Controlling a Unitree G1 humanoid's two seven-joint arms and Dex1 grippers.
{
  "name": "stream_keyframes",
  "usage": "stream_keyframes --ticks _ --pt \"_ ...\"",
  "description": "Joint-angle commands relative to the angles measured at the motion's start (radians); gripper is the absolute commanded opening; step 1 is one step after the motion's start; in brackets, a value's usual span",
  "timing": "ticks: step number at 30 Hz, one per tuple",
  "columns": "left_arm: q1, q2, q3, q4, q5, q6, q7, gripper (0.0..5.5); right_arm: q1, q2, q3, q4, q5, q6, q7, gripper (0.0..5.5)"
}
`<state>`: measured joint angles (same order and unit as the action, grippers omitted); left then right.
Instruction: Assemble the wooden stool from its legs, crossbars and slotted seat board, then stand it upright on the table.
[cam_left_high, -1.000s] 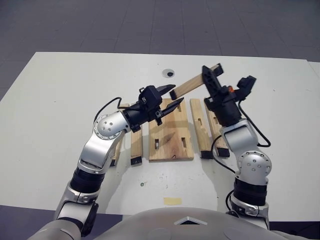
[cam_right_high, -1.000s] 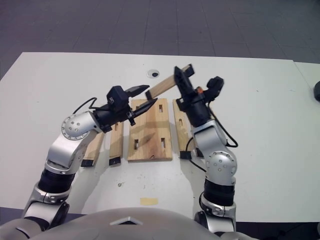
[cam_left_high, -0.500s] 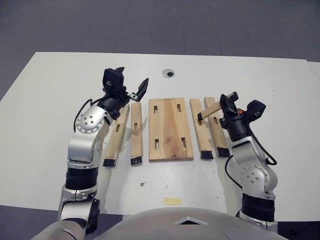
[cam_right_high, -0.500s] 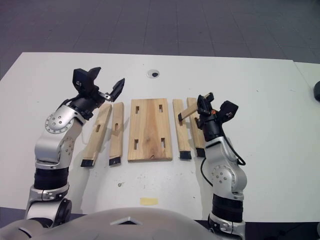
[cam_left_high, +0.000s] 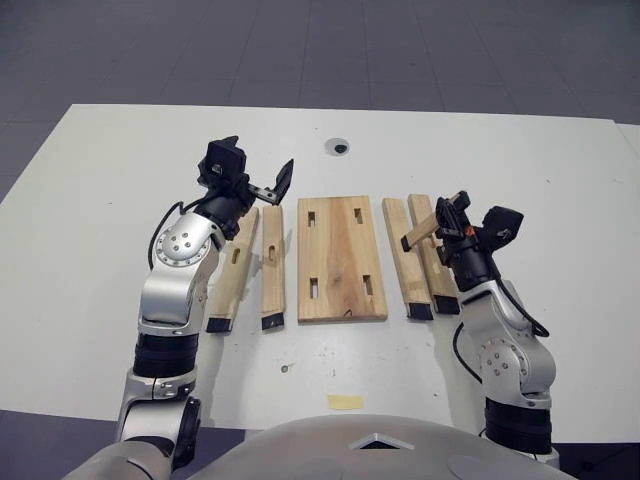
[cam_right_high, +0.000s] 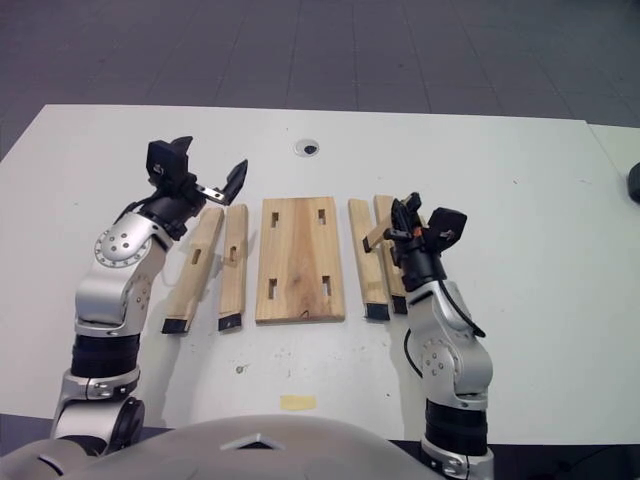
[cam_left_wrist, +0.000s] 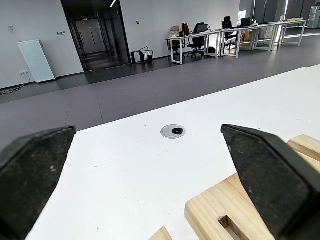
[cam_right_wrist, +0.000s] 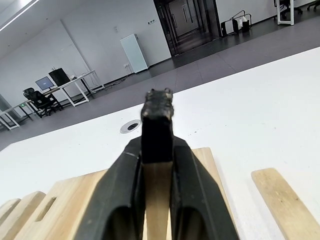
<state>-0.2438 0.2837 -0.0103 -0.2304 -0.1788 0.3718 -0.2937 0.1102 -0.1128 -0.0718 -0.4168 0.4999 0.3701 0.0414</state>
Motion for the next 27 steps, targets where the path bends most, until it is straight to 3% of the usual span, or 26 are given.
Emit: stream_keyframes --ticks 1,6,11,19,27 --pt "-0.001 -0.001 -0.012 0.005 0.019 -0.01 -0.003 5.4 0.052 -0.016 0.043 0.064 -0.083 -0.035 0.039 0.41" --pt "0.008 0.003 -0.019 0.006 0.033 -0.018 -0.01 5.4 0.097 -0.024 0.084 0.155 -0.16 -0.164 0.126 0.41" --pt "0.011 0.003 -0.026 0.014 0.043 -0.028 -0.012 5.4 0.086 -0.043 0.129 0.17 -0.219 -0.134 0.136 0.41" --pt "0.01 -0.002 -0.032 0.024 0.058 -0.042 -0.004 5.4 0.001 -0.064 0.119 0.142 -0.23 -0.031 0.119 0.41" --pt "0.001 0.0 -0.018 0.05 0.073 -0.066 0.002 5.4 -0.058 -0.031 0.087 0.154 -0.233 -0.127 0.122 0.41"
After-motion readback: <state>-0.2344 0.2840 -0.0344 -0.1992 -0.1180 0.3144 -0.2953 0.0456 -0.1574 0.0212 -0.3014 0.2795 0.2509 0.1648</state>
